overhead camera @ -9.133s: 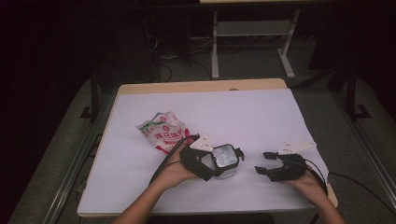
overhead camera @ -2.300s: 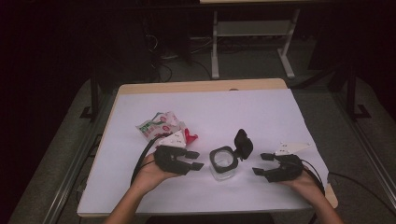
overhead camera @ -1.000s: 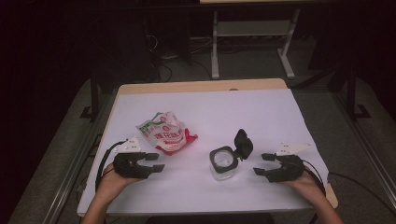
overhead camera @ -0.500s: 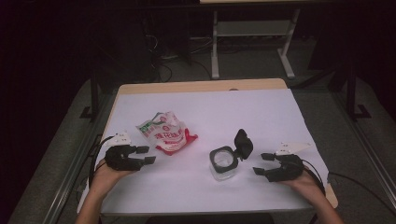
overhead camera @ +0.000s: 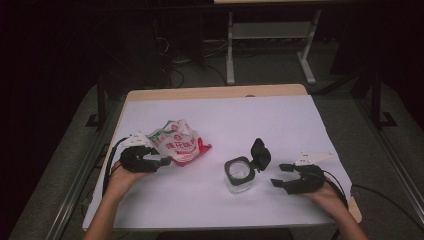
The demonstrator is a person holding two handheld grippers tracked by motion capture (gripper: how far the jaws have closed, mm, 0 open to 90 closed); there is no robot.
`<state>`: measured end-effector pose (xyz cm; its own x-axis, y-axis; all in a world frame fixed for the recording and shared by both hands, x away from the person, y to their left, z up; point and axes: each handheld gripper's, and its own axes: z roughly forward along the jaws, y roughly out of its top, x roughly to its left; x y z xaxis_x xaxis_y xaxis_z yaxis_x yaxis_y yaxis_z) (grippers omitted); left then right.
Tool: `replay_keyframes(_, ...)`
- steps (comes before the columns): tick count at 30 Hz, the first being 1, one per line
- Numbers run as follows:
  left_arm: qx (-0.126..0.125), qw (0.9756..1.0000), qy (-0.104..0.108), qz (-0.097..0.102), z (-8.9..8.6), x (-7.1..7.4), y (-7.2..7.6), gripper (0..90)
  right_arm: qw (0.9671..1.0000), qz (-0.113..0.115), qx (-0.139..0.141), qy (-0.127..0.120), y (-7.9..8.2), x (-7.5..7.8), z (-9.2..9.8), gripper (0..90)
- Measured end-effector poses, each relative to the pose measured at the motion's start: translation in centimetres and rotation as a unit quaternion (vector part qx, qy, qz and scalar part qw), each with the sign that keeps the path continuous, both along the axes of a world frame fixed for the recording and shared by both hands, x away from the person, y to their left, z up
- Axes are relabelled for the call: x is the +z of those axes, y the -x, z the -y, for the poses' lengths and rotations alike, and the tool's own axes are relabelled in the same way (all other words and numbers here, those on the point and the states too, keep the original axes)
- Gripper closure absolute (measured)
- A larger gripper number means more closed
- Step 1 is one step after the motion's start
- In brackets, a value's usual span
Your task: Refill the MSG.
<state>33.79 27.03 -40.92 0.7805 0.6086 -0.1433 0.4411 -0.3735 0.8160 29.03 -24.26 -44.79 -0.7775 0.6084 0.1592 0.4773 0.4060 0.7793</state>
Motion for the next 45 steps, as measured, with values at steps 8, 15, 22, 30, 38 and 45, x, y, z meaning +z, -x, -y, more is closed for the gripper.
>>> replay_keyframes(8,-0.007,0.9998,-0.003,0.019,1.6,0.5,-1.3,44.6,1.0000,0.001,0.001,0.002,0.0,0.0,0.0,30.4)
replay_keyframes(15,-0.012,0.9996,0.004,0.026,2.4,-0.1,-1.9,52.0,1.0000,0.000,0.001,0.000,0.0,0.0,0.0,30.4)
replay_keyframes(22,-0.008,0.9992,0.007,0.038,2.1,0.0,-1.7,63.2,1.0000,-0.001,0.001,0.001,0.0,0.0,0.0,30.5)
replay_keyframes(30,0.002,0.9990,0.020,0.039,2.3,-0.4,-1.9,79.7,1.0000,0.001,0.003,0.006,0.0,-0.1,-0.2,30.5)
replay_keyframes(38,0.002,0.9988,0.025,0.042,2.2,-0.3,-1.9,89.7,0.9999,0.000,0.006,0.009,0.0,-0.2,-0.3,30.6)
replay_keyframes(45,0.007,0.9991,0.031,0.029,2.3,-0.1,-1.9,88.8,1.0000,0.000,0.005,0.008,0.0,-0.2,-0.3,30.6)
